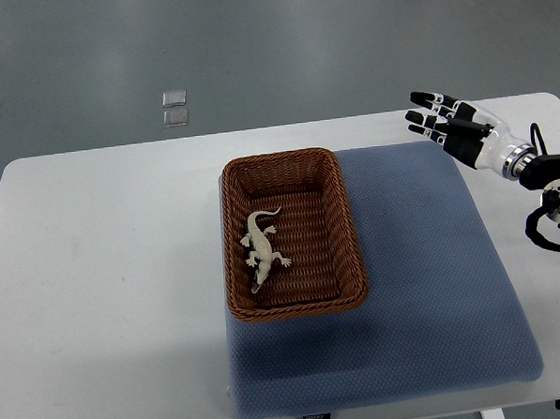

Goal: Place crocodile in brown basket with right hand

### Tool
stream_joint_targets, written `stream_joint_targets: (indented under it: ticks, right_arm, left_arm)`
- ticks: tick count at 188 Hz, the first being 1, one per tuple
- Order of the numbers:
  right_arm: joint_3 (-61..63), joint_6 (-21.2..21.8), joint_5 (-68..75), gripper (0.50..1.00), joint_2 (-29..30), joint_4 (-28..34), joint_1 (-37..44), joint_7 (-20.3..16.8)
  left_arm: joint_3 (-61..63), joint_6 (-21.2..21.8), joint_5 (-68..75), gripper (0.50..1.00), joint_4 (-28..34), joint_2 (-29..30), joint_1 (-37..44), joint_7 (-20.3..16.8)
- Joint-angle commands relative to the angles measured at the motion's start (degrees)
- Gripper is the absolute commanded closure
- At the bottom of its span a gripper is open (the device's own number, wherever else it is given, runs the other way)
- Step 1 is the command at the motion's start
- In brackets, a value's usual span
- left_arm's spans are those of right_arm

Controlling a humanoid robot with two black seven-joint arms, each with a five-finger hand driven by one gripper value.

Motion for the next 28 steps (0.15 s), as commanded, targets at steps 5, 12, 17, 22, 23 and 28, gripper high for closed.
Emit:
stream_joint_targets:
  ticks: [5,12,17,22,23,28]
  right_arm:
    - [-0.06,-0.08,-0.07,0.564,-0.18,0.01,-0.07,0.16]
    - [-0.06,0.01,0.02,0.564,-0.18,0.01,-0.07,0.16]
    - [-0.06,0.01,0.02,0.564,-0.18,0.01,-0.07,0.16]
    - [-0.06,0.01,0.02,0.564,-0.09,0.01,-0.07,0.25]
    - [0.02,0.01,0.02,0.564,-0.09,0.01,-0.07,0.25]
    - [-0.06,0.01,0.02,0.564,0.0,0.01,-0.07,0.25]
  left_arm:
    - [0.0,0.0,0.0,0.5,0.0,0.0,-0.05,-0.01]
    - [0.0,0.0,0.0,0.5,0.0,0.0,0.04,-0.1]
    - [0.0,0.0,0.0,0.5,0.0,0.0,0.04,-0.01]
    - [0.0,0.0,0.0,0.5,0.0,0.0,0.04,-0.01]
    - [0.0,0.0,0.0,0.5,0.0,0.0,0.04,-0.01]
    - [0.0,0.0,0.0,0.5,0.0,0.0,-0.05,-0.01]
